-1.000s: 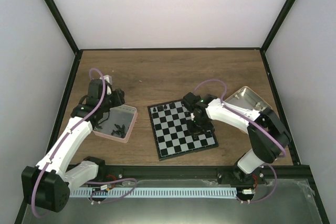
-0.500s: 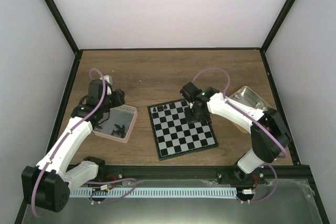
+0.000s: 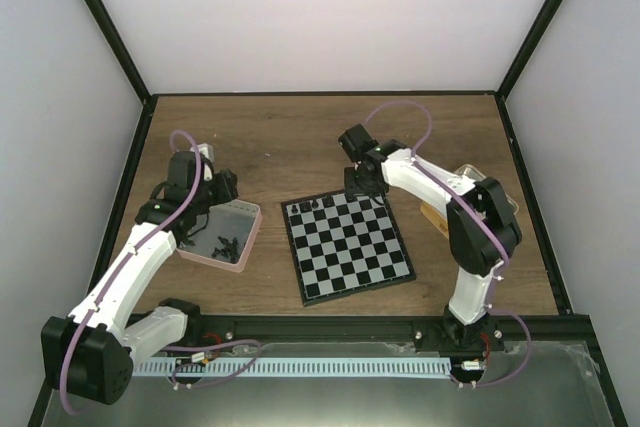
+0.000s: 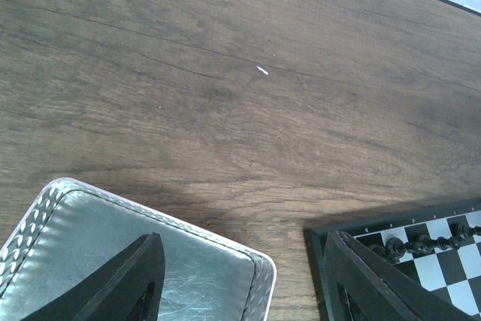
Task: Set up the chess pieces on the board
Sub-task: Pick up the chess piece from the chessboard, then place the chess piece on the chessboard.
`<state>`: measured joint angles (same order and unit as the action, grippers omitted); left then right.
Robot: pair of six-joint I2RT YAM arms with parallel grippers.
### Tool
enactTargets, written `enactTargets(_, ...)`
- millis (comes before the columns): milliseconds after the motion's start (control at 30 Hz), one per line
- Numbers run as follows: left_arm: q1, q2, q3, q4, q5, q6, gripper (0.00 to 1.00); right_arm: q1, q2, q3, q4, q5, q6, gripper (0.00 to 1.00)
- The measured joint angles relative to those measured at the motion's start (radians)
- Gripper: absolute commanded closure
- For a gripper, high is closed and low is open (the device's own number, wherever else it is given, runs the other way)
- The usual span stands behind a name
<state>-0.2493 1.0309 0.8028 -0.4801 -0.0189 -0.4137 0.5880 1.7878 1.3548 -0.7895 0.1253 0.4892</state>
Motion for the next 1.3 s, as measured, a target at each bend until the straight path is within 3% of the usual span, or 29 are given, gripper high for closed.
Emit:
enactTargets(700,0.0,0.0,-0.001,0.0,0.001,0.003,0.4,-0.039,0.086,0.009,0.061,-0.013,-0.025,0.98)
enactTargets(1300,0.0,0.0,-0.001,0.008,0.001,0.003,0.39,-0.043,0.098,0.005,0.068,-0.016,-0.029,0.87)
